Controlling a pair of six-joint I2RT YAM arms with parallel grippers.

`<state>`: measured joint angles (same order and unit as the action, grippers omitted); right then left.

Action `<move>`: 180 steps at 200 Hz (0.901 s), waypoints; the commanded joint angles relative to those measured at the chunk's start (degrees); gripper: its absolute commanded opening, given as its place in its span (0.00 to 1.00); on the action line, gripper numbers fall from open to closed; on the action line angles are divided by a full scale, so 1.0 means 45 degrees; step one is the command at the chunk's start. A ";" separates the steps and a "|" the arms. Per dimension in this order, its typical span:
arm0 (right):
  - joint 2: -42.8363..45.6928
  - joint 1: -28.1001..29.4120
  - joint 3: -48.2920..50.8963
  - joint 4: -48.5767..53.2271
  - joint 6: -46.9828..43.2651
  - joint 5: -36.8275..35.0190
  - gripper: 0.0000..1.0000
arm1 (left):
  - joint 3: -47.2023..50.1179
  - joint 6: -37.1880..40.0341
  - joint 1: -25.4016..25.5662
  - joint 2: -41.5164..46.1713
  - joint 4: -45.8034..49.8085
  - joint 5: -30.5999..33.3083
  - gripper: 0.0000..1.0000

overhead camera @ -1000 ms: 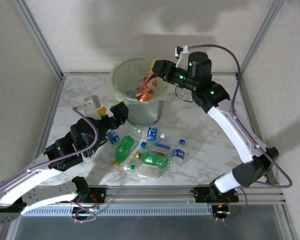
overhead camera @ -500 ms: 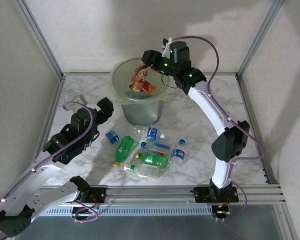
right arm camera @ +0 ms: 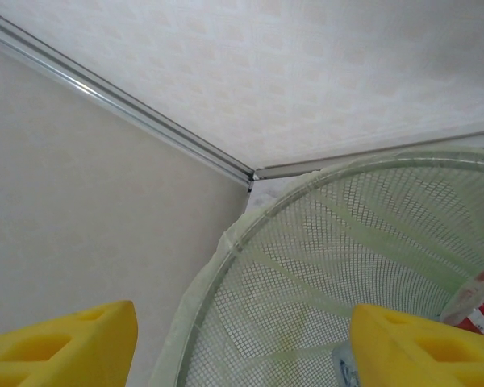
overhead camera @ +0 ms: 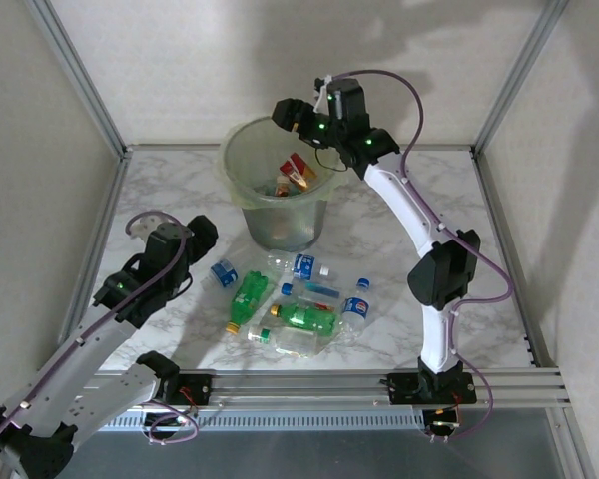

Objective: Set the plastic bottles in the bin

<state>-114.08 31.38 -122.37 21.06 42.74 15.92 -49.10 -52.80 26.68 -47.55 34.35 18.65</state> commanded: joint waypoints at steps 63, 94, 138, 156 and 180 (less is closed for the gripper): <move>0.5326 0.0176 0.5406 -0.0168 -0.1114 -0.1820 0.68 | 0.2545 -0.0870 -0.1953 0.0099 -0.0930 -0.3600 0.90; 0.7293 0.0196 0.8062 0.0171 -0.1205 -0.2892 0.71 | 0.2961 -0.0895 -0.2197 -0.0053 -0.1247 -0.4050 0.87; 0.9376 0.0191 1.1581 0.2340 -0.0899 -0.5178 0.83 | 0.2973 -0.0671 -0.2206 -0.0247 -0.1134 -0.4004 0.84; 0.9936 0.0181 1.2770 0.2947 -0.0548 -0.5596 0.83 | 0.2994 -0.0690 -0.2216 -0.0329 -0.1294 -0.4082 0.83; 1.0476 0.0181 1.4050 0.3329 0.0057 -0.5708 0.83 | 0.3077 -0.0711 -0.2199 -0.0462 -0.1631 -0.4312 0.81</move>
<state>-69.97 32.03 -63.29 31.73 39.90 -6.09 -36.18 -55.75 17.15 -49.04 29.23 0.71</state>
